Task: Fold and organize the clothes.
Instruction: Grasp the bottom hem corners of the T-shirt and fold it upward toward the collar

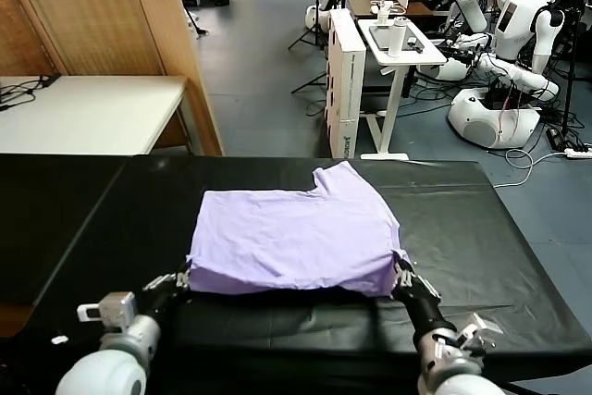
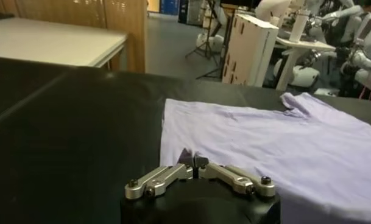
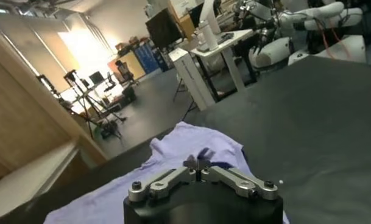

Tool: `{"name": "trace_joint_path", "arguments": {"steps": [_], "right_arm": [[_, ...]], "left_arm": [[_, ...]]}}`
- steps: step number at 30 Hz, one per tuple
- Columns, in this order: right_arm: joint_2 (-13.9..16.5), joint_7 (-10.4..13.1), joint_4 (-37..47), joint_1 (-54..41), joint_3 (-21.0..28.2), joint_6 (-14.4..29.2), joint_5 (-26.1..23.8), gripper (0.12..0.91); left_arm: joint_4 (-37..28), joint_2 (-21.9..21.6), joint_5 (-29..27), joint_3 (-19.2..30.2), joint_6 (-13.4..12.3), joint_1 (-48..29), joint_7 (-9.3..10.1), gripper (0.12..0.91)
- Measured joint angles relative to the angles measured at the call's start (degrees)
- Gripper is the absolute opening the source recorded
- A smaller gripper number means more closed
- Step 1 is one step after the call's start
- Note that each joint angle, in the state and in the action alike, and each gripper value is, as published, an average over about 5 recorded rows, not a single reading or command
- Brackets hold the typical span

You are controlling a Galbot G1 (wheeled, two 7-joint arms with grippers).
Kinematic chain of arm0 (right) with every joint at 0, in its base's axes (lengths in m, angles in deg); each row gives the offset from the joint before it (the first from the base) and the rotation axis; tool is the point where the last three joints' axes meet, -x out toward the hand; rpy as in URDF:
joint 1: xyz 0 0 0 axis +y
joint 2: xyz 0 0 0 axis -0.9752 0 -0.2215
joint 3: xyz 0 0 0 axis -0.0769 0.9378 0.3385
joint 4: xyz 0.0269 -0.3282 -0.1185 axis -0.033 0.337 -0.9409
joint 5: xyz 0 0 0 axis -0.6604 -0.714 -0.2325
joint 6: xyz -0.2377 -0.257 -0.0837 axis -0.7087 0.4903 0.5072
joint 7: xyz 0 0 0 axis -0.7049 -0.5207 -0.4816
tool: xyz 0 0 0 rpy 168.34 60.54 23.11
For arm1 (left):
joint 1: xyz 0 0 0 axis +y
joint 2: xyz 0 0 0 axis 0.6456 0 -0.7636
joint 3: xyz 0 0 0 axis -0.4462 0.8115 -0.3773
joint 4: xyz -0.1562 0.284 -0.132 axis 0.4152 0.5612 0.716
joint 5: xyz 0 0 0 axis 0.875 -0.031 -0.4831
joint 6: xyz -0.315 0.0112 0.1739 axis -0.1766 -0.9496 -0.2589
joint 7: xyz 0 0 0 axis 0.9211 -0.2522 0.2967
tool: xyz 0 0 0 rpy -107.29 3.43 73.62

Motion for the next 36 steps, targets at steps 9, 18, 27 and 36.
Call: {"name": "trace_joint_path", "arguments": {"steps": [9, 18, 27, 36], "right_arm": [[-0.44, -0.40, 4.13, -3.61, 1.90, -0.34, -0.82, 0.141], [-0.49, -0.52, 5.74, -4.51, 2.32, -0.57, -1.19, 0.141], [-0.55, -0.41, 6.55, -4.90, 2.48, -0.98, -1.78, 0.172], [-0.44, -0.84, 6.46, -5.12, 2.19, -0.63, -2.78, 0.684]], "left_arm": [[-3.70, -1.63, 0.65, -0.03, 0.21, -3.15, 0.30, 0.154], [-5.77, -1.88, 0.45, 0.18, 0.21, -4.62, 0.29, 0.154], [-7.04, -1.92, 0.27, 0.45, 0.20, -5.51, 0.29, 0.154], [-7.40, -2.00, -0.03, 0.60, 0.20, -5.48, 0.72, 0.154]]}}
